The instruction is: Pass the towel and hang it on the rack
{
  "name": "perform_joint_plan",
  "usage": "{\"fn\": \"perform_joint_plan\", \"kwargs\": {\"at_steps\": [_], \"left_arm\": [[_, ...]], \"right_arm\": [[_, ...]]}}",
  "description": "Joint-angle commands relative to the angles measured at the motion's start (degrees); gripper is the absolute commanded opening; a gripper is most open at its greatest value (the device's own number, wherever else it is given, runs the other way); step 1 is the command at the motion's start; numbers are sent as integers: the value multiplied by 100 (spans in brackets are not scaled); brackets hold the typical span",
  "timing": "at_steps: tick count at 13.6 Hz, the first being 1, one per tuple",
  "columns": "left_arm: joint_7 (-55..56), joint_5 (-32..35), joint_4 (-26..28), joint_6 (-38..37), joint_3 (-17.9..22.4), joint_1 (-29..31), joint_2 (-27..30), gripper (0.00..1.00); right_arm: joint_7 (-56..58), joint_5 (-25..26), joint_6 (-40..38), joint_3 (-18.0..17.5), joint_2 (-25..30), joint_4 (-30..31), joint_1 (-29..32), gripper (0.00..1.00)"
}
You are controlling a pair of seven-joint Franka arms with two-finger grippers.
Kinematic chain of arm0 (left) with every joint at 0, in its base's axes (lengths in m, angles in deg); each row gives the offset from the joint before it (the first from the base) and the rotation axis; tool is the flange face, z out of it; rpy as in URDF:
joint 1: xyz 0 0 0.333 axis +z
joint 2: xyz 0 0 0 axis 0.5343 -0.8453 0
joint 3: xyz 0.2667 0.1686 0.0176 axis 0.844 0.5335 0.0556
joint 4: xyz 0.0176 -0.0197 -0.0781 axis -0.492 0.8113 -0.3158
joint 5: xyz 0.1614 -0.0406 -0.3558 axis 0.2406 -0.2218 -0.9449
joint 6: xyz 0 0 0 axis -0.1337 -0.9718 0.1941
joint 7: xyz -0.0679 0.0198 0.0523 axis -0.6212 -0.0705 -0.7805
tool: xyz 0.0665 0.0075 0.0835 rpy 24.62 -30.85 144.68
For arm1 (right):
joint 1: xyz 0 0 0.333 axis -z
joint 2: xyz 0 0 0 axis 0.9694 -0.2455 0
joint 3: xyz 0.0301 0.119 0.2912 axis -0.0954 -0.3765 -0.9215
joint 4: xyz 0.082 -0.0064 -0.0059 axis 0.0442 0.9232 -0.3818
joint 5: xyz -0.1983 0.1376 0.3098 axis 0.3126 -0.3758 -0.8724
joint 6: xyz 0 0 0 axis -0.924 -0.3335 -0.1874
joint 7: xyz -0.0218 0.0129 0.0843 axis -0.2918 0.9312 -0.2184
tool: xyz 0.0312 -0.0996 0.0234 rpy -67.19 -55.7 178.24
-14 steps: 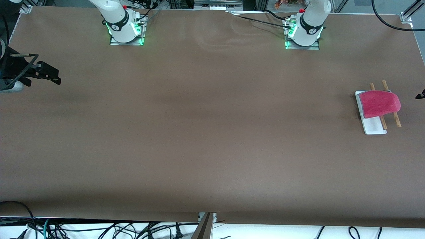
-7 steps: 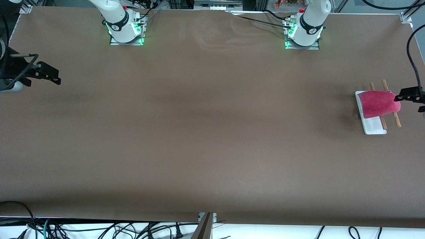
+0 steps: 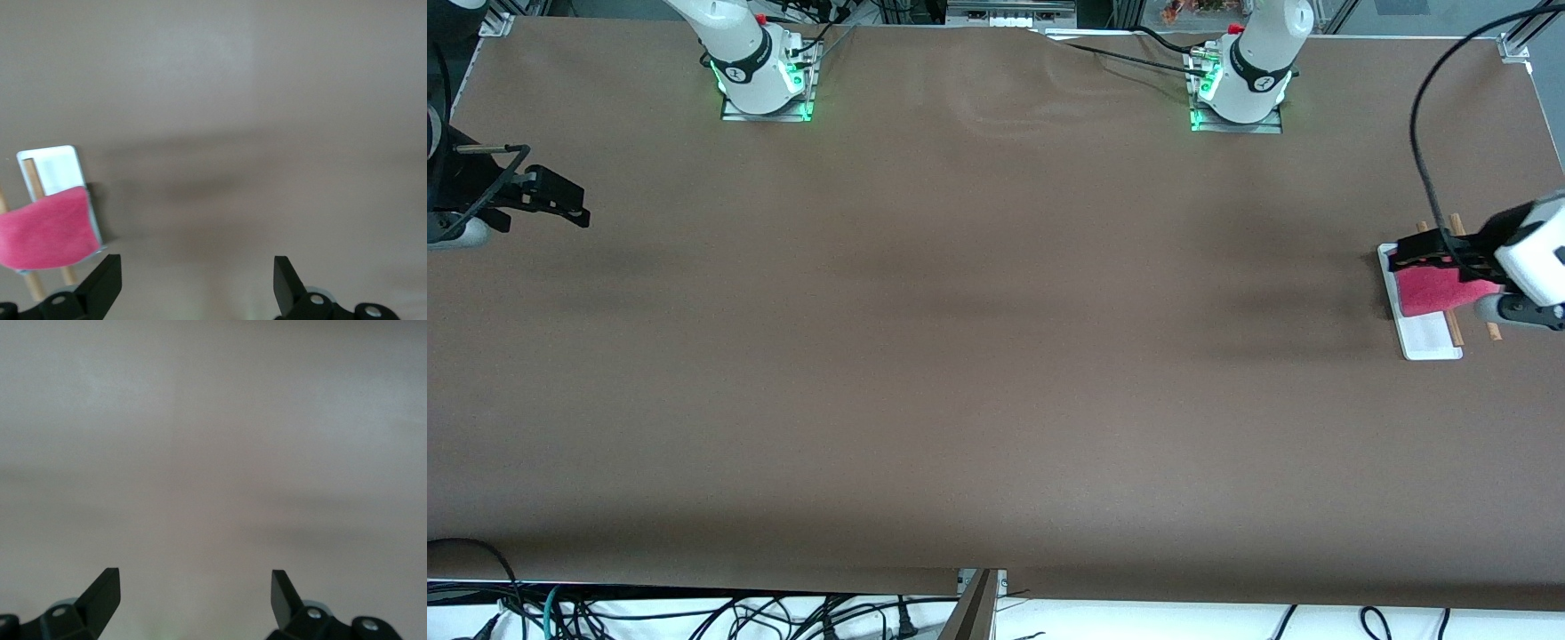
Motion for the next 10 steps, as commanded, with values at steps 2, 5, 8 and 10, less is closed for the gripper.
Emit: {"fn": "perform_joint_plan", "kwargs": {"at_steps": [2,5,8,10], "left_arm": [[479,74,1621,1113,-212,30,1390,100],[435,283,1957,1097,-212,-22,1665,100],[505,479,2011,1053,-221,-110,1604,100],[479,470,2019,1044,-221,-93,1595,100]], "right_arm": [[73,-47,-28,-61,-63,-145,82,100],[73,-39,-28,-61,-63,-145,82,100],[73,-39,-37,-61,-63,-145,82,100],[73,-39,-37,-61,-63,-145,82,100]]}}
